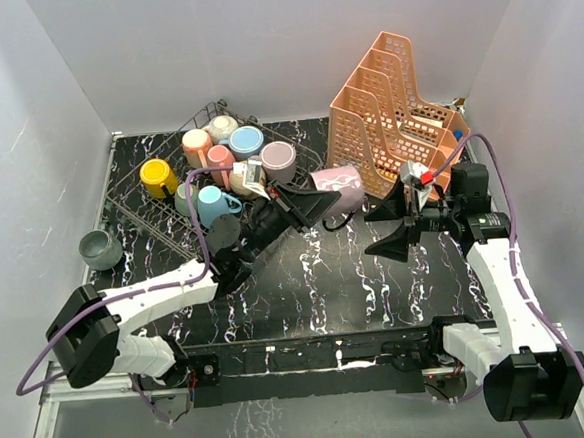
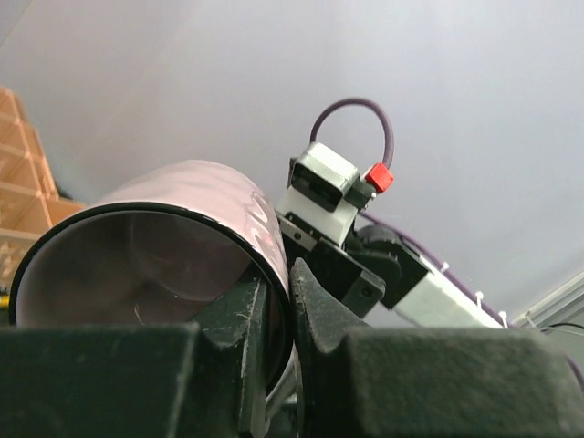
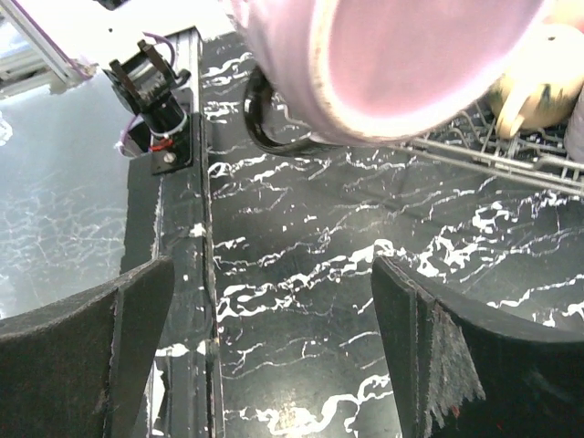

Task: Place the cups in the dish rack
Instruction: Pick up the cup at the center of the board.

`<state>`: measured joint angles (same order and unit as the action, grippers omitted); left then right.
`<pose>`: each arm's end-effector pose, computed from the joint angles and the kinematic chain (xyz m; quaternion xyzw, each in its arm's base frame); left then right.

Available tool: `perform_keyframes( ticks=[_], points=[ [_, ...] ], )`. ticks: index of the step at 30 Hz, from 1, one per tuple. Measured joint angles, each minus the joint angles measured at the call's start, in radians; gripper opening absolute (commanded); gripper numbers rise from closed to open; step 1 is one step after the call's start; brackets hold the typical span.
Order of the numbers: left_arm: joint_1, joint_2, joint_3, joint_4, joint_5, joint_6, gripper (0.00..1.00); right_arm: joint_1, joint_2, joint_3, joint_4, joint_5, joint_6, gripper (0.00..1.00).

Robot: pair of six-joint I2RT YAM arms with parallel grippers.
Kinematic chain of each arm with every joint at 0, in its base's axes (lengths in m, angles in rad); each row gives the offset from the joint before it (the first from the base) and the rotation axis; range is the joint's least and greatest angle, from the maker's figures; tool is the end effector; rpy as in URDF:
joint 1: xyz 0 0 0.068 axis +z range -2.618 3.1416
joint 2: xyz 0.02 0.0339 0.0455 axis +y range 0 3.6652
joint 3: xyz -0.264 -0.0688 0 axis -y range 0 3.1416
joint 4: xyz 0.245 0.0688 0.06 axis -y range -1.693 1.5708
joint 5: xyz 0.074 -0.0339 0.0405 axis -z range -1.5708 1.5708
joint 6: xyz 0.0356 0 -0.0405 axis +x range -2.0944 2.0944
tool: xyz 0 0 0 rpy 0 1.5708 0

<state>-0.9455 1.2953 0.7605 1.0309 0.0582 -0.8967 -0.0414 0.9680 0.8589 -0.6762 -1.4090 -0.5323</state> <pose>0.1657 -0.2330 0.3464 0.0375 0.5109 -0.6928 0.5076 0.1781 0.0278 0.3076 -0.4115 0.6226 0.4914 0.4490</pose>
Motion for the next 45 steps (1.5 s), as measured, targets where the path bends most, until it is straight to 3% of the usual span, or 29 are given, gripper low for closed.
perform_keyframes(
  ticks=[12, 20, 24, 35, 40, 45],
  points=[
    [-0.065, 0.175, 0.194, 0.220, -0.043, 0.022, 0.00, 0.000, 0.047, 0.041, 0.356, -0.080, 0.537, 0.93],
    [-0.073, 0.254, 0.234, 0.325, -0.098, -0.012, 0.00, 0.019, 0.034, 0.021, 0.852, -0.021, 1.118, 0.93],
    [-0.074, 0.273, 0.260, 0.328, -0.116, -0.018, 0.00, 0.067, 0.013, -0.010, 1.052, 0.029, 1.335, 0.91],
    [-0.086, 0.274, 0.265, 0.375, -0.143, -0.043, 0.00, 0.107, 0.072, -0.103, 1.427, 0.132, 1.738, 0.82],
    [-0.086, 0.274, 0.260, 0.383, -0.156, -0.047, 0.00, 0.107, 0.076, -0.111, 1.539, 0.169, 1.814, 0.79],
    [-0.086, 0.266, 0.224, 0.392, -0.180, -0.058, 0.00, 0.107, 0.088, -0.111, 1.625, 0.201, 1.856, 0.69]
  ],
)
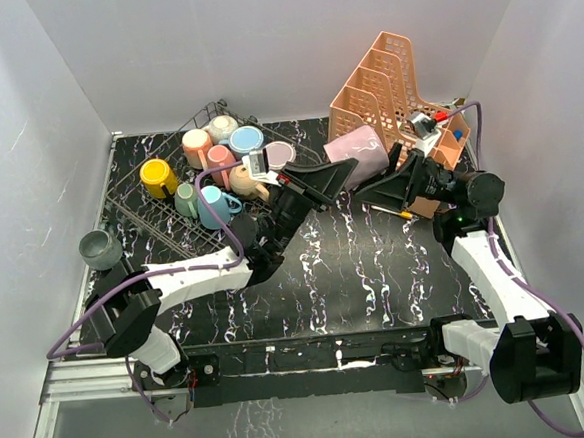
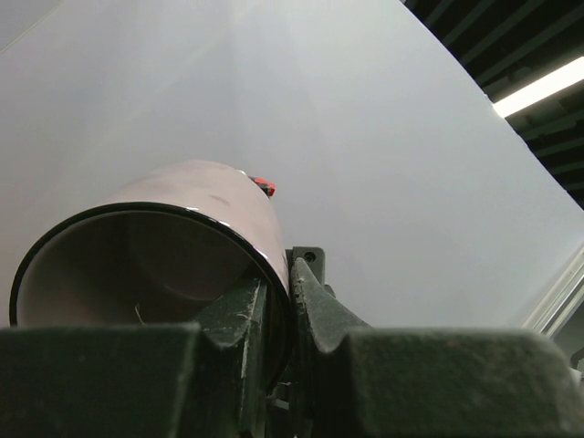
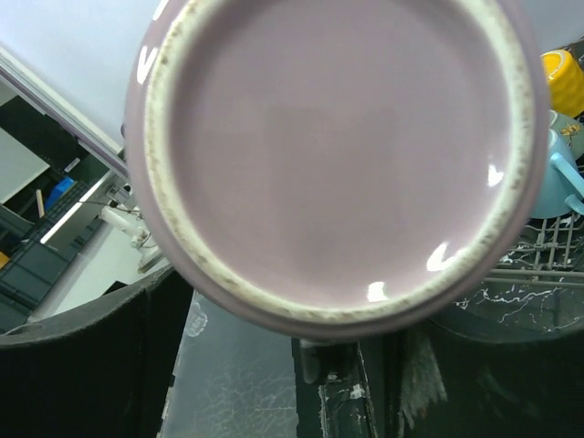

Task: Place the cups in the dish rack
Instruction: Pick up the cup at the center of the board.

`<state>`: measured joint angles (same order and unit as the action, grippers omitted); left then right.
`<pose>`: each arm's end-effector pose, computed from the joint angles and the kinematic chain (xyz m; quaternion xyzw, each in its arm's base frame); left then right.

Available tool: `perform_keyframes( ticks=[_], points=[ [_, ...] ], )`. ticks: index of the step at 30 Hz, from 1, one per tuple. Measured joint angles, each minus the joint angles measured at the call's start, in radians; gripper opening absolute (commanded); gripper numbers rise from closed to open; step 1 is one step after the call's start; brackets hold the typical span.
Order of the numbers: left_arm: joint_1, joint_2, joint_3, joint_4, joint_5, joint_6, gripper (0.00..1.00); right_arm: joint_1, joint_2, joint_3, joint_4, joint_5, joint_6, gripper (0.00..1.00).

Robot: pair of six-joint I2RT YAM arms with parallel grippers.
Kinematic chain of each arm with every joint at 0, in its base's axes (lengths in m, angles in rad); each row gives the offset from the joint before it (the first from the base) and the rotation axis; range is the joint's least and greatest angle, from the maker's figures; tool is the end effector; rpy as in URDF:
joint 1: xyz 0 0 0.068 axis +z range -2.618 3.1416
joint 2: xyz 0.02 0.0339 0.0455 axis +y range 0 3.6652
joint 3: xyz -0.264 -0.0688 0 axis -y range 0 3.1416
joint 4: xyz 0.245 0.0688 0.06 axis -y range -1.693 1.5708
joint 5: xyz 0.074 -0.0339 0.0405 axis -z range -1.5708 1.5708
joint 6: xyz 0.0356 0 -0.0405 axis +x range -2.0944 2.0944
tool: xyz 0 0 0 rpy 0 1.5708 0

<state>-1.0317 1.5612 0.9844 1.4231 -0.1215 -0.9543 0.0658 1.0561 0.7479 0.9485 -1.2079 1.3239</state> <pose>0.1721 -0.2793 0.3760 -0.0430 0.3557 -0.7701 0.5278 0.2085 0.0471 0.3779 -0.1931 0.5972 0.6667 0.4019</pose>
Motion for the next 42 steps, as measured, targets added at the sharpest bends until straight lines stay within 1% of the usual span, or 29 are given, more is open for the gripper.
perform_keyframes(
  ticks=[4, 7, 8, 9, 12, 13, 14, 15, 18, 22, 26, 28, 30, 33, 35, 37, 40, 42],
  points=[
    [0.000, -0.005, -0.012, 0.024, -0.013, -0.010, 0.00, 0.005, 0.018, 0.000, 0.035, 0.012, 0.025, 0.61],
    [0.000, -0.009, -0.018, 0.039, -0.018, -0.016, 0.00, 0.014, 0.018, 0.000, 0.042, 0.018, 0.028, 0.51],
    [0.000, -0.011, -0.019, 0.041, -0.018, -0.018, 0.00, 0.018, 0.018, 0.000, 0.043, 0.022, 0.026, 0.46],
    [0.000, -0.013, -0.019, 0.043, -0.018, -0.019, 0.00, 0.021, 0.019, -0.002, 0.043, 0.027, 0.024, 0.39],
    [0.000, -0.026, -0.032, 0.056, -0.019, -0.030, 0.00, 0.037, 0.024, -0.005, 0.043, 0.037, 0.014, 0.27],
    [0.000, -0.030, -0.038, 0.063, -0.021, -0.034, 0.00, 0.043, 0.027, -0.005, 0.043, 0.038, 0.010, 0.22],
    [-0.001, -0.034, -0.045, 0.069, -0.022, -0.036, 0.00, 0.049, 0.031, -0.005, 0.043, 0.039, 0.005, 0.12],
    [-0.003, -0.037, -0.052, 0.076, -0.024, -0.039, 0.00, 0.054, 0.032, -0.006, 0.043, 0.040, -0.003, 0.09],
    [-0.009, -0.042, -0.064, 0.082, -0.037, -0.036, 0.00, 0.066, 0.035, -0.012, 0.038, 0.039, -0.038, 0.08],
    [-0.009, -0.055, -0.089, 0.083, -0.042, -0.029, 0.23, 0.073, 0.035, -0.020, 0.026, 0.041, -0.058, 0.08],
    [-0.009, -0.104, -0.148, 0.072, -0.054, -0.016, 0.49, 0.087, 0.035, -0.023, -0.005, 0.037, -0.068, 0.08],
    [-0.009, -0.150, -0.188, 0.060, -0.069, -0.010, 0.57, 0.087, 0.035, -0.023, -0.018, 0.036, -0.075, 0.08],
    [-0.009, -0.206, -0.234, 0.047, -0.090, -0.002, 0.64, 0.087, 0.035, -0.023, -0.032, 0.036, -0.090, 0.08],
    [-0.009, -0.292, -0.294, 0.009, -0.124, 0.010, 0.70, 0.088, 0.035, -0.023, -0.080, 0.037, -0.138, 0.08],
    [-0.009, -0.359, -0.332, -0.045, -0.141, 0.021, 0.75, 0.089, 0.035, -0.018, -0.131, 0.037, -0.186, 0.08],
    [-0.009, -0.434, -0.363, -0.130, -0.156, 0.034, 0.78, 0.091, 0.035, -0.003, -0.219, 0.038, -0.261, 0.08],
    [-0.009, -0.560, -0.383, -0.327, -0.174, 0.060, 0.83, 0.100, 0.035, 0.035, -0.360, 0.047, -0.399, 0.08],
    [-0.009, -0.646, -0.383, -0.473, -0.181, 0.082, 0.84, 0.111, 0.039, 0.063, -0.442, 0.058, -0.490, 0.08]
  ],
)
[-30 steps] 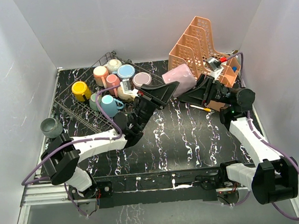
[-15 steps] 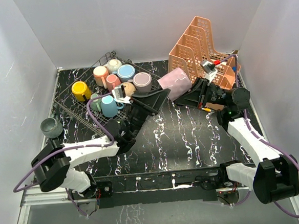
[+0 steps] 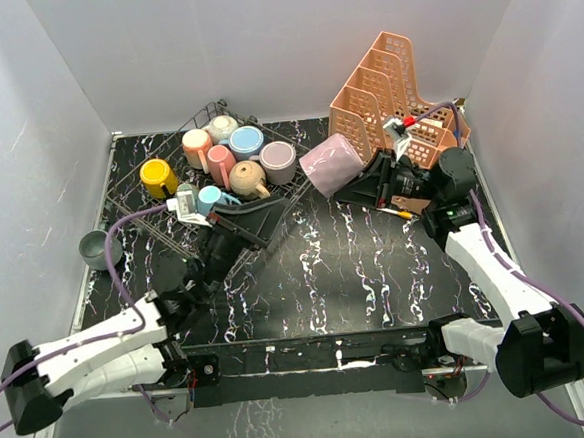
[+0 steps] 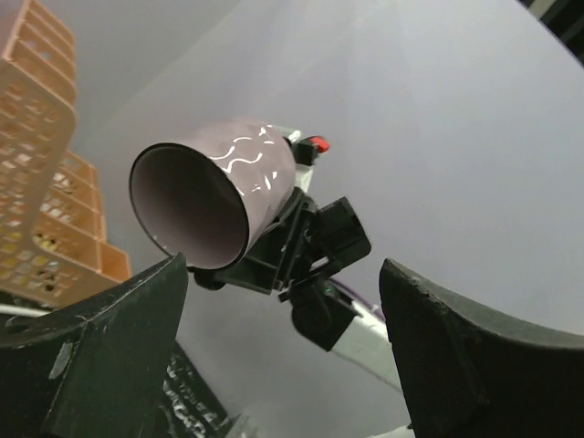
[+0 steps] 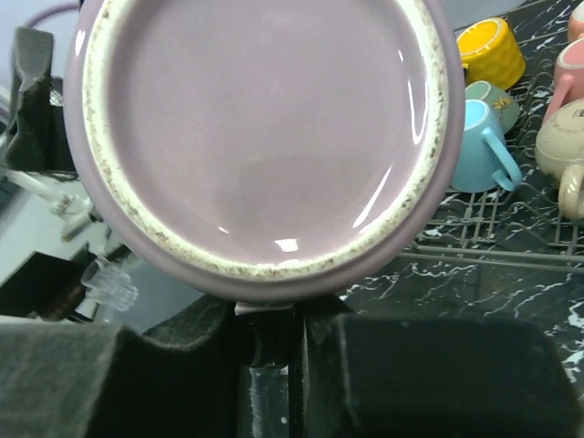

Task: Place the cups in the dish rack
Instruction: Pick up the cup at the center of the board, then turn the cup upside down in the dish rack.

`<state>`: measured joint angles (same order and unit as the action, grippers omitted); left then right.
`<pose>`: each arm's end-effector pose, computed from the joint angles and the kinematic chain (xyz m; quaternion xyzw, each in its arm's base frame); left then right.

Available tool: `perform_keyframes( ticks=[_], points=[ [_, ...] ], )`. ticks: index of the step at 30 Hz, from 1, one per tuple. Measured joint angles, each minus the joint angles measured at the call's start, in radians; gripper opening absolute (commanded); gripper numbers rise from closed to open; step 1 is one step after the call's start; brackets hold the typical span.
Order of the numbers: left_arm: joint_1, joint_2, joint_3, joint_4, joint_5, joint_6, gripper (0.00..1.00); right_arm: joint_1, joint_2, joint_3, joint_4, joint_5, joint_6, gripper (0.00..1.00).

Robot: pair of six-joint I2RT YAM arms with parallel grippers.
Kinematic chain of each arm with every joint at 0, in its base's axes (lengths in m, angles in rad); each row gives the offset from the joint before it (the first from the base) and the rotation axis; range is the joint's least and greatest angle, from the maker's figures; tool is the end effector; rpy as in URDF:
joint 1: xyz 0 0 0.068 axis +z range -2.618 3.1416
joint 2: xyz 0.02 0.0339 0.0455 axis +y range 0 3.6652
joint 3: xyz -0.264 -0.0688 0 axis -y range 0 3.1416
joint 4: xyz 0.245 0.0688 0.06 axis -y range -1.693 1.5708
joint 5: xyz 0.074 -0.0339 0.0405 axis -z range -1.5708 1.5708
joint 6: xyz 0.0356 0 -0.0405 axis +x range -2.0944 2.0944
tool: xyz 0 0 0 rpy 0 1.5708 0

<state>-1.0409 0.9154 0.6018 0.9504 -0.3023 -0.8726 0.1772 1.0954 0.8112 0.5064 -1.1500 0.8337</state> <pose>0.1090 -0.1650 0.3685 -0.0966 0.4548 -0.6824 0.5640 0.2281 0.0739 0.3566 -0.2332 0.6329 0.6145 0.4092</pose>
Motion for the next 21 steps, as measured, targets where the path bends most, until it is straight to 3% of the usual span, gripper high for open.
perform_keyframes(
  ticks=[4, 9, 13, 21],
  points=[
    [0.000, -0.166, 0.008, -0.348, -0.019, 0.054, 0.87, 0.046, 0.015, 0.045, -0.156, 0.018, -0.211, 0.08],
    [0.000, -0.327, 0.046, -0.809, -0.090, 0.097, 0.97, 0.130, 0.060, 0.111, -0.359, 0.057, -0.502, 0.08],
    [0.000, -0.479, 0.074, -1.126, -0.185, 0.111, 0.97, 0.199, 0.106, 0.163, -0.475, 0.117, -0.684, 0.08],
    [0.001, -0.702, 0.136, -1.447, -0.319, 0.093, 0.97, 0.338, 0.266, 0.320, -0.648, 0.269, -0.949, 0.08]
  ],
)
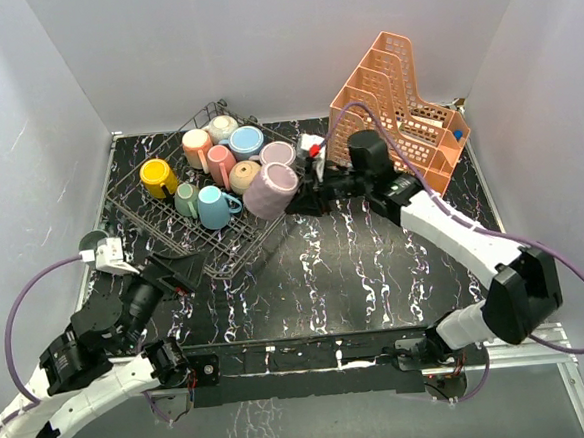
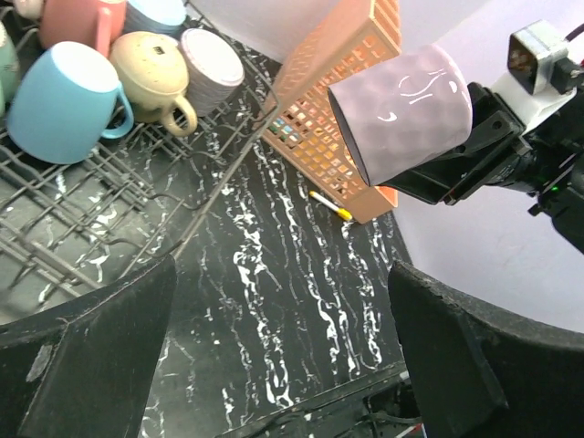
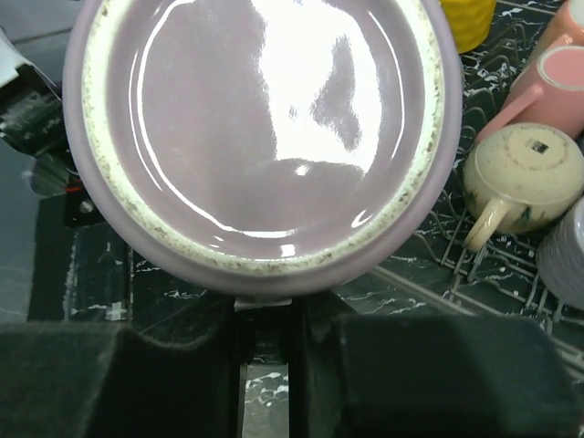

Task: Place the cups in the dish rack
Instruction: Turn the cup upside down in the dish rack.

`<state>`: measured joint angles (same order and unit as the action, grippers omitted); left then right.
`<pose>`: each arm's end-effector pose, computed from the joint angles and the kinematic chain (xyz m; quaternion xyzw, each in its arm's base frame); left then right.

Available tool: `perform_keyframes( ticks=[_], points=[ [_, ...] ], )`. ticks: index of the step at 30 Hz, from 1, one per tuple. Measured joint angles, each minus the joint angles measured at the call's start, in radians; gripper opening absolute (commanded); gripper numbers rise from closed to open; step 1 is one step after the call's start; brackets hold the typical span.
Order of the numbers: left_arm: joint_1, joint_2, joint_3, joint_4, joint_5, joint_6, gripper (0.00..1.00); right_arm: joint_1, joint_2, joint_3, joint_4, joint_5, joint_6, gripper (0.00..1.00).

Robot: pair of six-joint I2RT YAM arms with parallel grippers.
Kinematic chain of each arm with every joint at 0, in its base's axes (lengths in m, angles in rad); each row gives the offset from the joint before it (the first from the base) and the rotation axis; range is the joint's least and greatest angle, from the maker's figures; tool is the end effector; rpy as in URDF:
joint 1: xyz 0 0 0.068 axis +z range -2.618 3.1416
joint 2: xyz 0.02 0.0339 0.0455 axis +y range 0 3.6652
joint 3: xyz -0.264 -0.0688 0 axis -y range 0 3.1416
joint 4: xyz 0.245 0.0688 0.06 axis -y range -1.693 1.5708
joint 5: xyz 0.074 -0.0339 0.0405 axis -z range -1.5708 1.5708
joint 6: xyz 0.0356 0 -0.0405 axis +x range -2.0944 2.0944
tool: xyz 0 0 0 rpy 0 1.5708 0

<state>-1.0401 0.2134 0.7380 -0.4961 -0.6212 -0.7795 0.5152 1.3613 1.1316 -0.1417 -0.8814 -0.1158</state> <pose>0.0416 -0.0300 0.3470 -0.1311 0.6865 -0.4082 0.5873 0.2539 0.1754 0.3393 -0.4605 0.6351 0.4464 0.4305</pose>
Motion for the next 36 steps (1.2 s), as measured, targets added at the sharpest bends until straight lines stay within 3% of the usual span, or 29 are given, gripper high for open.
perform_keyframes(
  ticks=[11, 21, 36],
  points=[
    [0.000, 0.139, 0.122, -0.262, -0.030, -0.029, 0.97, 0.225, 0.279, 0.217, -0.132, 0.171, -0.242, 0.08],
    [0.000, 0.090, 0.166, -0.346, -0.067, -0.041, 0.97, 0.246, 0.578, 0.439, -0.204, 0.283, -0.340, 0.08],
    [0.000, 0.068, 0.167, -0.365, -0.086, -0.058, 0.97, 0.250, 0.719, 0.566, -0.333, 0.336, -0.567, 0.08]
  ],
)
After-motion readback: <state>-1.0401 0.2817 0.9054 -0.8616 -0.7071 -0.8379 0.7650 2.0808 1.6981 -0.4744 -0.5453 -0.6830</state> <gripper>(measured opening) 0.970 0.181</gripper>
